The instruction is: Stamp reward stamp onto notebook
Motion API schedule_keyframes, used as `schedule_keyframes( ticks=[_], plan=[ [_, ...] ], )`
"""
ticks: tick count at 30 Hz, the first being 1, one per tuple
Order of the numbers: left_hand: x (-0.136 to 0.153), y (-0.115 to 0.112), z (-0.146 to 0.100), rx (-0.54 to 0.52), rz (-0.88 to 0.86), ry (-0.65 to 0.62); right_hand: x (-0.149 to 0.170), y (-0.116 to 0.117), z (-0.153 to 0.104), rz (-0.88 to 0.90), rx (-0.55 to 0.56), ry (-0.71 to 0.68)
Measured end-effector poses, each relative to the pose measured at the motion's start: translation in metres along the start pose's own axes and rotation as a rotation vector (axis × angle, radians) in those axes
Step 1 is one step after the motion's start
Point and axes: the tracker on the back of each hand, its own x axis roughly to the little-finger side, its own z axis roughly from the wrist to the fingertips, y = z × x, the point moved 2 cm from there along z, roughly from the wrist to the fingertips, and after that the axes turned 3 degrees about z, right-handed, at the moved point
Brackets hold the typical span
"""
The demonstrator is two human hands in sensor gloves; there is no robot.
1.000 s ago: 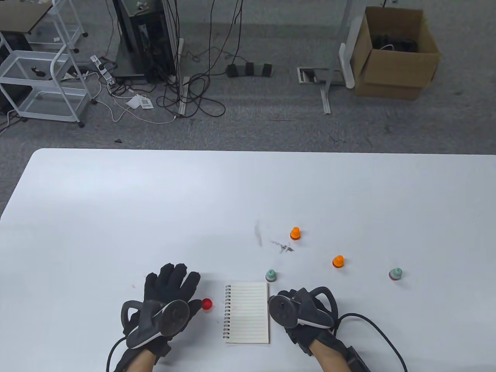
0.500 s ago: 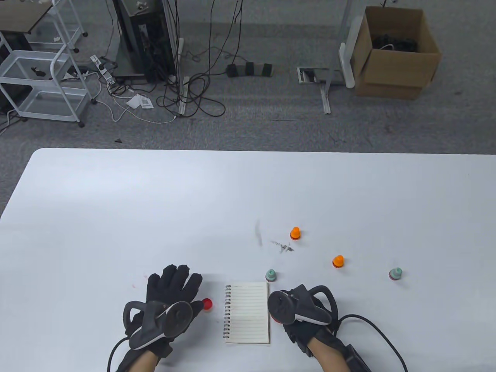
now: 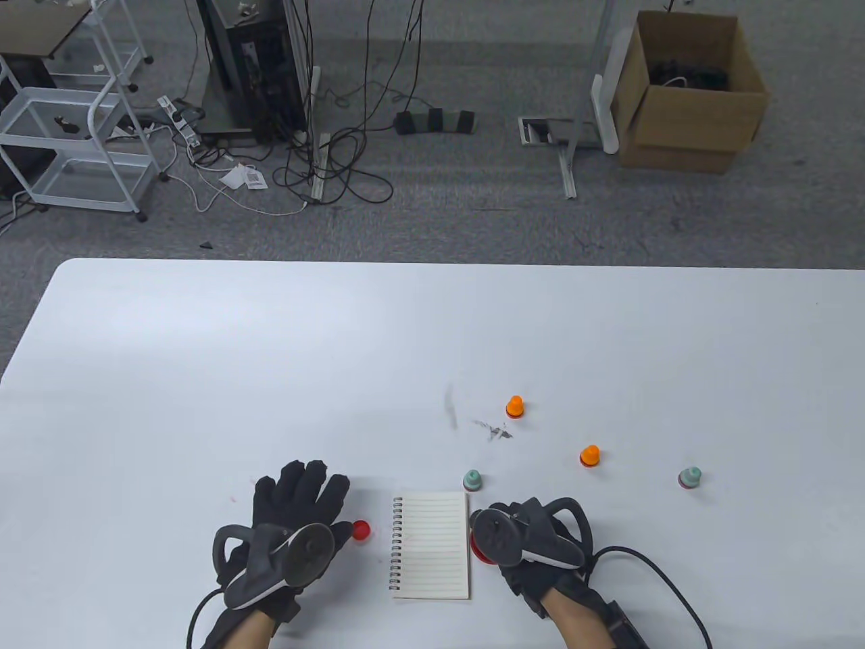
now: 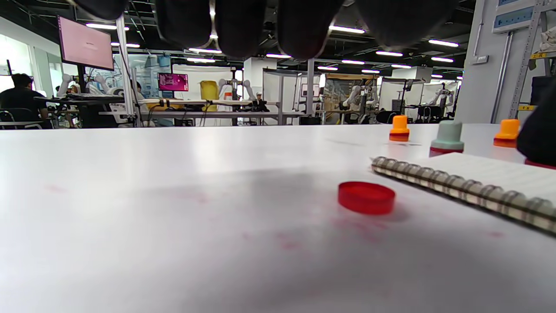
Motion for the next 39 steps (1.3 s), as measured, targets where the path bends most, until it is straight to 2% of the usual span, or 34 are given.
schedule_keyframes(
  ticks=[3,10,16,21,26,32,39],
  plan=[
    [0.0,0.0,0.0,0.002,-0.001,0.001,0.001,-0.001,-0.002,0.001,0.013,-0.009],
    [0.001,0.001,0.0,-0.009,-0.01,0.006,0.005,-0.026,-0.015,0.122,0.18,0.002],
    [0.005,0.005,-0.001,-0.029,-0.038,0.011,-0.009,-0.04,-0.014,0.193,0.271,-0.043],
    [0.006,0.006,-0.001,-0.03,-0.034,0.008,-0.028,-0.049,0.006,0.196,0.238,-0.078],
    [0.007,0.007,-0.002,-0.038,-0.047,0.008,-0.044,-0.048,0.029,0.172,0.173,-0.098],
    [0.01,0.007,-0.002,-0.034,-0.061,0.012,-0.055,-0.037,0.052,0.137,0.11,-0.106],
    [0.009,0.007,-0.002,-0.025,-0.056,0.005,-0.059,-0.024,0.065,0.121,0.077,-0.104]
  ],
)
